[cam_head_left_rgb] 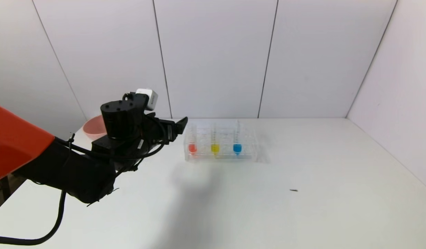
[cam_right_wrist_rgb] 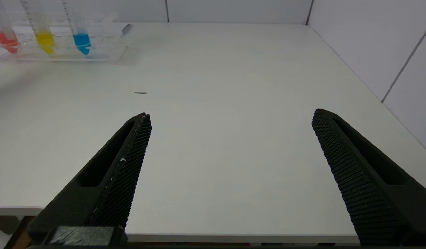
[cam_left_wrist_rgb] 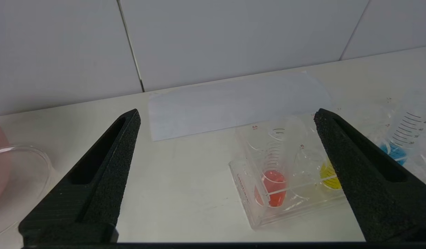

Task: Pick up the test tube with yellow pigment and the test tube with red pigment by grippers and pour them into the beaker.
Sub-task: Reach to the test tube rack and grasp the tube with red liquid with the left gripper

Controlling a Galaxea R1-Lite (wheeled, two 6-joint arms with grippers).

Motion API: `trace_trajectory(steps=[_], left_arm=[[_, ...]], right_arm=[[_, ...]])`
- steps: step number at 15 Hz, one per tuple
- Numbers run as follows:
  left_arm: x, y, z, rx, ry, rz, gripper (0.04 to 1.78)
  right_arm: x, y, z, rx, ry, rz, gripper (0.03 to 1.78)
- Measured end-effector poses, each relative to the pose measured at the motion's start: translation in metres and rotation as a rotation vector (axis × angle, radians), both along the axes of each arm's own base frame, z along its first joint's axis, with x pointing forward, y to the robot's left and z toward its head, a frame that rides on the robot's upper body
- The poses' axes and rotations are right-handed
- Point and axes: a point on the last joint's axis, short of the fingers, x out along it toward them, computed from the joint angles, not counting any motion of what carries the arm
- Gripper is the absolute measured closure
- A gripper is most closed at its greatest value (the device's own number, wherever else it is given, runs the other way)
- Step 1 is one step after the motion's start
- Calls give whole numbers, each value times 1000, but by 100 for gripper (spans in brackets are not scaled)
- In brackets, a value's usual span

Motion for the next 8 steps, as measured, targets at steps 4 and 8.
trace_trajectory(steps=[4, 8], left_arm=[[3, -23, -14, 13, 17, 18, 6], [9, -41, -28, 11, 11, 6, 6]], right_arm=[[0, 0, 0, 0, 0, 0, 11], [0, 0, 0, 0, 0, 0, 11]])
